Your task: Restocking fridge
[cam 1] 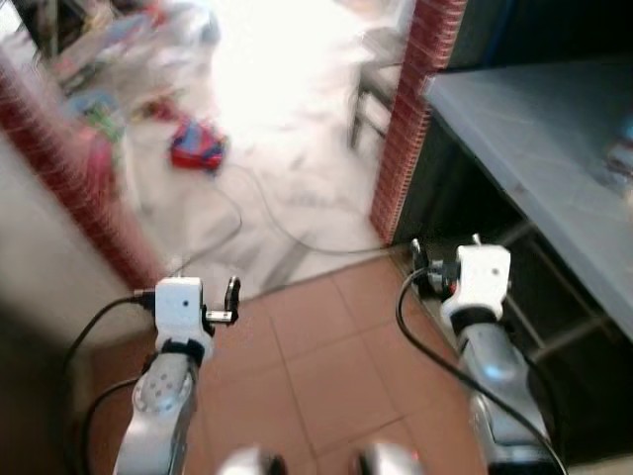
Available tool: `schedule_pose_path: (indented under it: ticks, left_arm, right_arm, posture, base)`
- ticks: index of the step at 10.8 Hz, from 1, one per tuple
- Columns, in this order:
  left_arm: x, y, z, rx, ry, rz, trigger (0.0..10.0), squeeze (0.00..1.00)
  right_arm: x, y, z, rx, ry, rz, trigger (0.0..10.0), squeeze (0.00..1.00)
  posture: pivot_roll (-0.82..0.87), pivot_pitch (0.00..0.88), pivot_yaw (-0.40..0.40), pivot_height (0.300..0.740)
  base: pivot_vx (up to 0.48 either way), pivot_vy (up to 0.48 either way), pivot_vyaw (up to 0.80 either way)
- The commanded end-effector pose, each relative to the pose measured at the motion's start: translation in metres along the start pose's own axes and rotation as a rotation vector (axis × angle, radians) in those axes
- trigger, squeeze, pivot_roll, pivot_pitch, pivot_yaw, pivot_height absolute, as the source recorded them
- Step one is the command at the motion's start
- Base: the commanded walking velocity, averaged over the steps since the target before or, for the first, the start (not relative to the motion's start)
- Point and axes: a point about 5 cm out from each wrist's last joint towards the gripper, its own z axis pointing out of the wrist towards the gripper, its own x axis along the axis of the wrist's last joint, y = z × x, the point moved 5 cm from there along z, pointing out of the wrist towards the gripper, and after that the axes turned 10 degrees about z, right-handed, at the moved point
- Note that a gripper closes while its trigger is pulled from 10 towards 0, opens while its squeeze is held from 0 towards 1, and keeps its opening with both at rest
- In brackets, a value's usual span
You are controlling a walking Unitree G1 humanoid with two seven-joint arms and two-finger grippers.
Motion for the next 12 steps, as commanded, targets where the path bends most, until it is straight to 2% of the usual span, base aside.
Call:
schedule_pose_path:
  ticks: [1,3,8,12]
  left_arm:
    - [0.007,0.006,0.003,-0.022,0.024,-0.002,10.0,0.0]
    - [0.015,0.009,0.011,-0.047,0.042,0.01,10.0,0.0]
    - [0.017,0.005,0.01,-0.023,0.056,0.009,10.0,0.0]
    - [0.02,0.008,0.01,-0.042,0.069,0.0,10.0,0.0]
  right_arm:
    - [0.005,0.003,0.001,-0.013,0.011,-0.001,10.0,0.0]
    - [0.016,-0.005,0.009,0.008,0.046,-0.003,10.0,0.0]
    - [0.018,0.001,0.01,-0.01,0.048,-0.027,10.0,0.0]
    - [0.019,0.002,0.01,-0.013,0.047,-0.032,10.0,0.0]
  posture:
    - [-0.07,0.079,0.023,0.74]
    - [-0.08,0.089,0.031,0.74]
    - [-0.08,0.105,0.027,0.74]
    - [-0.08,0.107,0.026,0.74]
  base:
    - [0.277,0.39,-0.8]
    - [0.0,0.0,-0.8]
    - [0.0,0.0,-0.8]
    - [0.289,0.0,-0.8]
